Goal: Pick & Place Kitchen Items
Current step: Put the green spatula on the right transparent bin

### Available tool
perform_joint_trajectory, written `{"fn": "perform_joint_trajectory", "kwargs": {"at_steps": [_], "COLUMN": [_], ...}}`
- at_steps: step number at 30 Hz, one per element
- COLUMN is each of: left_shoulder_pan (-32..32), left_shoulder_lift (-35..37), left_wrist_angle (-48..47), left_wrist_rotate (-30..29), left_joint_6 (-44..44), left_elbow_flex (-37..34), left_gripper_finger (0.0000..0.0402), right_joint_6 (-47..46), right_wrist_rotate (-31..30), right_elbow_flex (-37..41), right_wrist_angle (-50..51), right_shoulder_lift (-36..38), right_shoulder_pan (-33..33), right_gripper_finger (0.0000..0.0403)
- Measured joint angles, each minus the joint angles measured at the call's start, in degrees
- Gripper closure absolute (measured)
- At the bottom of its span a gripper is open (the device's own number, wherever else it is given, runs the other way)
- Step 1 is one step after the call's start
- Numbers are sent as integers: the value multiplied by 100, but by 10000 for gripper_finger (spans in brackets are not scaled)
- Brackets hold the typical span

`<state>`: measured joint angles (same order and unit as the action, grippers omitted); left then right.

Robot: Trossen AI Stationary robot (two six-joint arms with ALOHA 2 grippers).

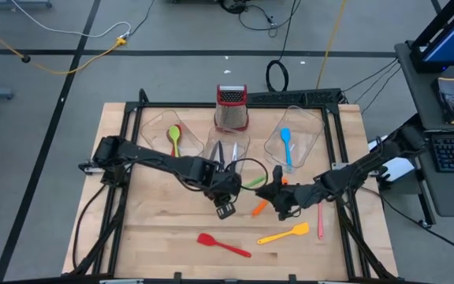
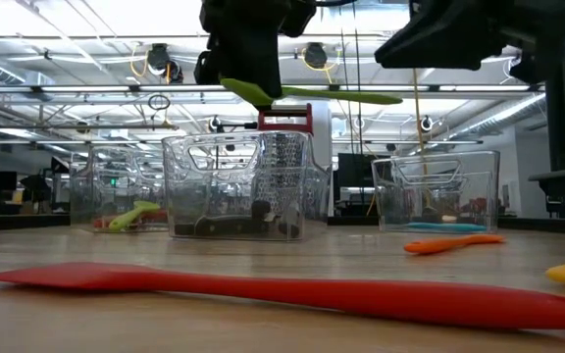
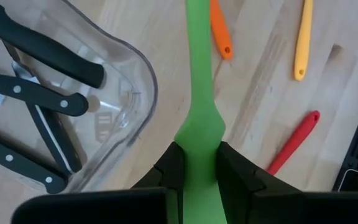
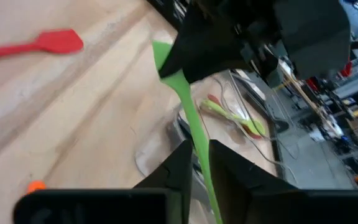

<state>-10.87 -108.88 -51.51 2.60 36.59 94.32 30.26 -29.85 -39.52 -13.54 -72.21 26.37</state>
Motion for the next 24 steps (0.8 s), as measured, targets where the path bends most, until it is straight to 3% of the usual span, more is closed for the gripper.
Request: {"fn": "perform_joint_trajectory", "kwargs": {"at_steps": [11,19,24], "left_shoulder_pan": [4,92,116], "left_shoulder_lift": [0,0,6], "left_wrist_angle": [70,114,183], "left_wrist_rotate": [70,231,384], "left_joint_6": [-83,-220,-266], "left_elbow_flex": [2,2,2], "left_gripper_finger": [348,348,348], "right_joint_6": [89,212,354], "right_wrist_rotate": [-228,-1474,-1661], "right_elbow_flex": [-360,-683,-702], "right_wrist_angle": [233,510,492], "right_shoulder_lift": [-532,-1053,-1227], "right_shoulder_pan": [0,-11,-58], "right_gripper_finger": [275,244,237]}}
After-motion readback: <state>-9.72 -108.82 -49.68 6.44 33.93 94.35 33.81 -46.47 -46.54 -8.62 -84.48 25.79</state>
